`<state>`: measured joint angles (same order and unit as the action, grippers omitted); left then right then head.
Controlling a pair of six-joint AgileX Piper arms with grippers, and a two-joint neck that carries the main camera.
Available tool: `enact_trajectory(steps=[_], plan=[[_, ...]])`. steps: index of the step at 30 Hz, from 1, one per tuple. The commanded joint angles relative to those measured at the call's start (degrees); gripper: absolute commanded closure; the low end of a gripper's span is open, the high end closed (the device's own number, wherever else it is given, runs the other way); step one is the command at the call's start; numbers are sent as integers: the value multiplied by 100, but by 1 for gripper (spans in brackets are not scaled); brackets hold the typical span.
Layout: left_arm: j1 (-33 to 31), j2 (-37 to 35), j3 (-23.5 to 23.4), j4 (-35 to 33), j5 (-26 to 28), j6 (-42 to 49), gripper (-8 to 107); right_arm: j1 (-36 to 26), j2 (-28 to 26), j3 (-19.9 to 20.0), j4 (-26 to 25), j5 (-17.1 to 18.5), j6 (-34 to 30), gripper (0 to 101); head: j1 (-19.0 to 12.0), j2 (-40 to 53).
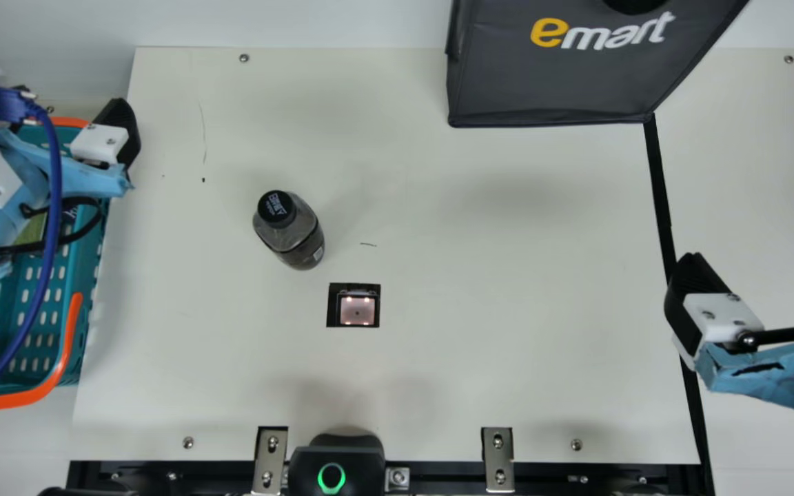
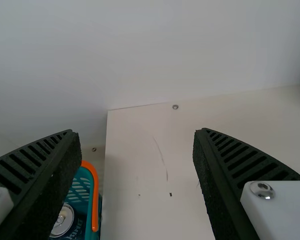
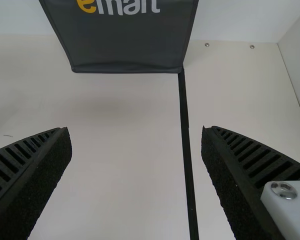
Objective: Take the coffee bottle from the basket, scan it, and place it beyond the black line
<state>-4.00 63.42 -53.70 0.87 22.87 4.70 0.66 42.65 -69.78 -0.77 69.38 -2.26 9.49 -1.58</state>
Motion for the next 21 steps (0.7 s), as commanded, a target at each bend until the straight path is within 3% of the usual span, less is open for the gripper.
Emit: enact_trajectory(steps=[1, 21], plan=[[9, 6, -12, -30, 36, -10, 9, 0, 0, 0, 0, 0, 0, 10, -157, 0], [-49, -108, -54, -722, 322, 464, 9, 0, 0, 0, 0, 0, 0, 10, -157, 0]])
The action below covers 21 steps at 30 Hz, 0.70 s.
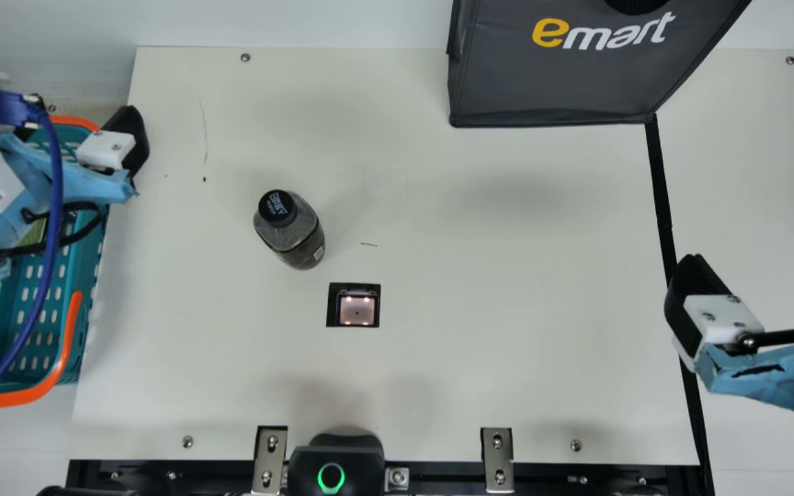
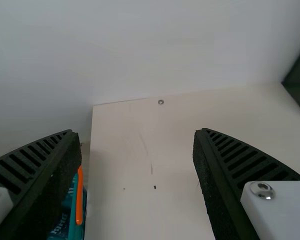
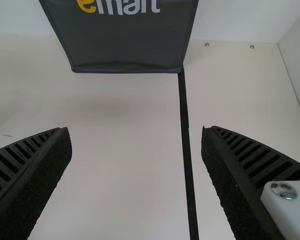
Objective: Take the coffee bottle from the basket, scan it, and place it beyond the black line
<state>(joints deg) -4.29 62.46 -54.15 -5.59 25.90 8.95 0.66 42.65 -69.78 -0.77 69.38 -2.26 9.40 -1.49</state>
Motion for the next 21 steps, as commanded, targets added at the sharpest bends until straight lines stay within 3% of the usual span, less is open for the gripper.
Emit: enact_trajectory(steps=[1, 21], plan=[[-33, -20, -14, -138, 40, 85, 9, 0, 0, 0, 0, 0, 0, 10, -148, -9], [-334, -232, 31, -842, 360, 649, 9, 0, 0, 0, 0, 0, 0, 10, -148, -9]])
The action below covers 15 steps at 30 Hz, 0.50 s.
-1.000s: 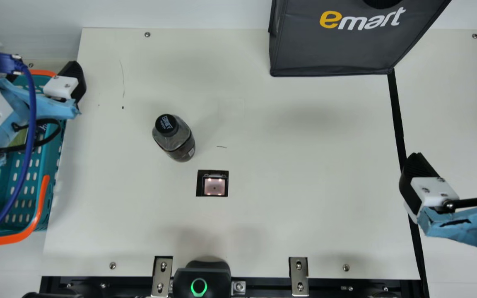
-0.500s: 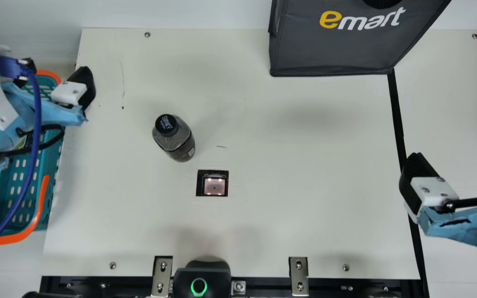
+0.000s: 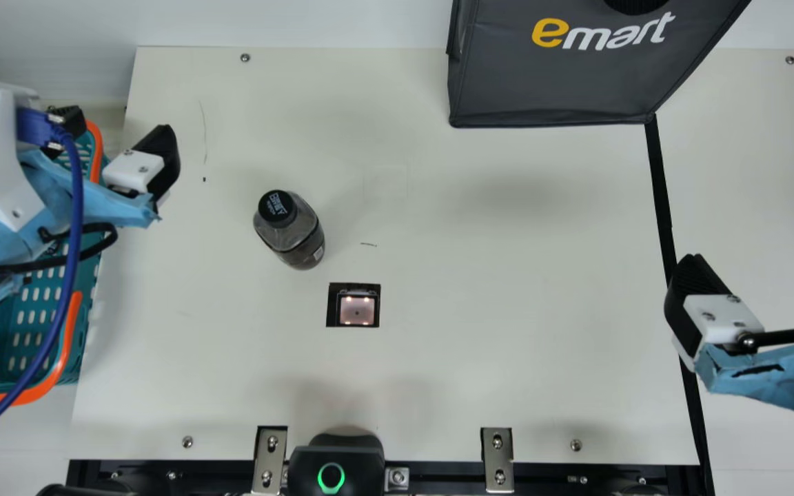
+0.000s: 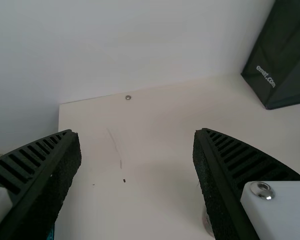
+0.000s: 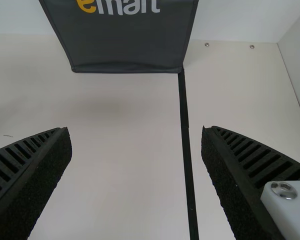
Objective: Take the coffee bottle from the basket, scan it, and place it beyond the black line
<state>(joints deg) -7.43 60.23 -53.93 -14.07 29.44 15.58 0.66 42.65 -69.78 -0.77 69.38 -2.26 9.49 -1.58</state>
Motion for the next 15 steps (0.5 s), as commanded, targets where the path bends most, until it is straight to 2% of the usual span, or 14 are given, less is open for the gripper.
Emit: enact_trajectory(steps=[1, 15], plan=[[-58, -23, 12, 18, 22, -32, 9, 0, 0, 0, 0, 0, 0, 10, -157, 0], [-960, -91, -119, 320, 425, -409, 9, 0, 0, 0, 0, 0, 0, 10, -157, 0]])
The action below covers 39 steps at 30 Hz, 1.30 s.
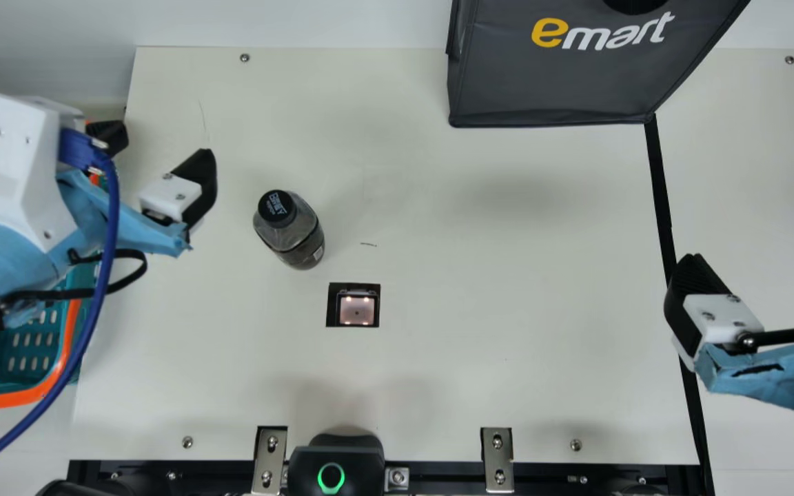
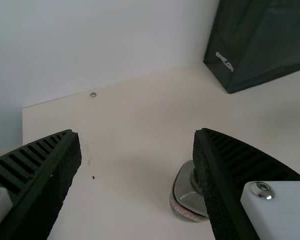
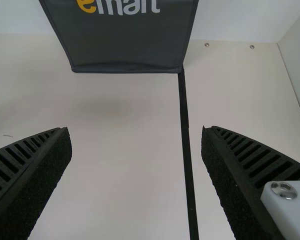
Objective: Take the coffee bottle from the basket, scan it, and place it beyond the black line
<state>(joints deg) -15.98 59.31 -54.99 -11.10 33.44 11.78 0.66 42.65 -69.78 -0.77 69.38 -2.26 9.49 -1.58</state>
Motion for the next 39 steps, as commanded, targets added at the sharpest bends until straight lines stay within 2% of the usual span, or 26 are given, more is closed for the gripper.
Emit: enact_trajectory(steps=[1, 15, 39], plan=[[-178, 7, -21, 46, 51, -55, 9, 0, 0, 0, 0, 0, 0, 10, -157, 0], [-1135, 296, -130, 780, 296, -998, 9, 0, 0, 0, 0, 0, 0, 10, -157, 0], [-2317, 1149, -585, 2790, 757, -3762, 9, 0, 0, 0, 0, 0, 0, 10, -157, 0]])
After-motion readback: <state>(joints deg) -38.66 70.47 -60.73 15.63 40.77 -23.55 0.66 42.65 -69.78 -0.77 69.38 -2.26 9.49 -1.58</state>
